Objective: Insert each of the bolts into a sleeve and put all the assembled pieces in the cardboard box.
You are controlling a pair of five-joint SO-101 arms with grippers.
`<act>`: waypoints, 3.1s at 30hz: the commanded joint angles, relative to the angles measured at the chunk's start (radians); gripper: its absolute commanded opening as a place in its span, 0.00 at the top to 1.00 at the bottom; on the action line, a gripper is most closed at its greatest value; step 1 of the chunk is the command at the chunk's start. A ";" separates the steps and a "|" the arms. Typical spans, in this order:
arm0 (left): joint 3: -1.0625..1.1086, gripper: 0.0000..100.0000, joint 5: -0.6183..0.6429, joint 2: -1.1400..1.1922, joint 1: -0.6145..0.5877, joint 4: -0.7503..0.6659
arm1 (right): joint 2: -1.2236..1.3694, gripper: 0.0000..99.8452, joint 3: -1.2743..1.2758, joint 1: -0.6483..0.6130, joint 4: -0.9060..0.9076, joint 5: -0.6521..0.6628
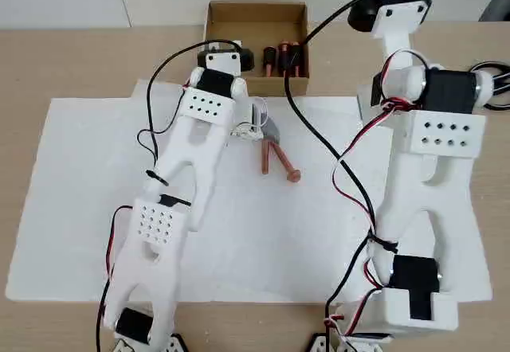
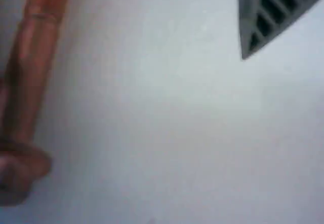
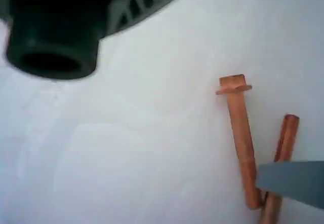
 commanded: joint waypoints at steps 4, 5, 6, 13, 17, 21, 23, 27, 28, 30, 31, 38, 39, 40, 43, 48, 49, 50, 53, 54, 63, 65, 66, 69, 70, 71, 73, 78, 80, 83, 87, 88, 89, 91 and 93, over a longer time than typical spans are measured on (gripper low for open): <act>-0.036 0.74 -0.012 0.075 -0.003 -0.018 | -0.058 1.00 0.000 0.012 0.004 -0.011; -0.036 0.74 -0.012 0.084 -0.003 -0.018 | -0.058 1.00 0.000 0.012 0.004 -0.011; -0.036 0.74 -0.012 0.091 -0.003 -0.020 | -0.058 1.00 0.000 0.012 0.005 -0.011; -0.038 0.75 -0.012 0.094 -0.003 -0.046 | -0.058 1.00 0.000 0.008 0.005 -0.012; -0.077 0.79 -0.012 0.098 -0.003 -0.028 | -0.058 1.00 0.000 0.008 0.005 -0.012; -0.117 0.85 -0.012 0.098 0.003 -0.006 | -0.058 1.00 0.000 0.008 0.005 -0.012; -0.125 0.88 -0.012 0.101 0.003 -0.005 | -0.056 1.00 0.000 0.008 0.005 -0.012; -0.122 0.91 -0.012 0.101 0.003 -0.005 | -0.051 1.00 0.000 0.007 0.004 -0.012; -0.122 0.91 -0.012 0.101 0.005 -0.005 | -0.051 1.00 0.000 0.007 0.004 -0.012; -0.127 0.93 -0.012 0.101 0.005 -0.005 | -0.051 1.00 0.000 0.007 0.004 -0.012; -0.128 0.94 -0.012 0.101 0.005 -0.005 | -0.051 1.00 0.000 0.007 0.004 -0.012; -0.127 0.98 -0.014 0.101 0.006 -0.011 | -0.051 1.00 0.000 0.007 0.004 -0.012; -0.127 0.99 -0.015 0.101 0.011 -0.011 | -0.051 1.00 0.000 0.007 0.004 -0.012; -0.128 1.00 -0.029 0.101 0.015 -0.009 | -0.051 1.00 0.000 0.007 0.004 -0.012; -0.139 1.00 -0.052 0.092 0.044 -0.006 | -0.051 1.00 0.000 0.007 0.004 -0.012; -0.269 1.00 -0.137 0.052 0.091 0.040 | -0.051 1.00 0.000 0.007 0.004 -0.011; -0.286 1.00 -0.155 0.037 0.091 0.040 | -0.053 1.00 0.000 0.007 0.004 -0.009; -0.295 1.00 -0.169 0.015 0.089 0.040 | -0.056 1.00 0.000 0.007 0.005 -0.008; -0.297 1.00 -0.178 -0.051 0.071 0.040 | -0.059 1.00 0.000 0.007 0.005 -0.008; -0.295 1.00 -0.178 -0.072 0.061 0.041 | -0.059 0.99 0.000 0.007 0.005 -0.008; -0.157 1.00 -0.219 -0.281 -0.003 0.041 | -0.245 0.99 0.000 -0.027 -0.008 -0.035; -0.094 1.00 -0.221 -0.361 0.000 0.041 | -0.338 0.99 0.005 -0.041 -0.007 -0.041; -0.062 1.00 -0.227 -0.397 0.003 0.041 | -0.387 0.99 0.021 -0.050 -0.010 -0.041; 0.039 1.00 -0.258 -0.491 0.002 0.041 | -0.542 0.99 0.137 -0.071 -0.013 -0.038; 0.082 1.00 -0.259 -0.512 -0.002 0.041 | -0.593 0.99 0.199 -0.084 -0.019 -0.038; 0.136 1.00 -0.259 -0.532 -0.003 0.041 | -0.645 0.99 0.273 -0.091 -0.027 -0.040; 0.232 1.00 -0.262 -0.568 -0.006 0.040 | -0.759 0.99 0.443 -0.104 -0.056 -0.035; 0.321 0.99 -0.269 -0.603 -0.018 0.040 | -1.024 1.00 0.947 -0.145 -0.312 -0.031; 0.323 0.99 -0.273 -0.608 -0.023 0.040 | -1.122 1.00 1.105 -0.148 -0.404 -0.021; 0.329 0.99 -0.273 -0.608 -0.032 0.040 | -1.271 1.00 1.217 -0.154 -0.467 0.071; 0.331 0.99 -0.272 -0.598 -0.048 0.040 | -1.392 1.00 1.339 -0.199 -0.496 0.032; 0.340 0.99 -0.269 -0.597 -0.044 0.040 | -1.423 1.00 1.361 -0.199 -0.506 -0.002; 0.352 0.99 -0.250 -0.597 -0.041 0.038 | -1.457 1.00 1.375 -0.197 -0.515 -0.038; 0.372 0.99 -0.190 -0.597 -0.034 0.035 | -1.521 1.00 1.404 -0.196 -0.558 -0.084; 0.374 0.99 -0.160 -0.597 -0.029 0.025 | -1.578 1.00 1.468 -0.197 -0.636 -0.086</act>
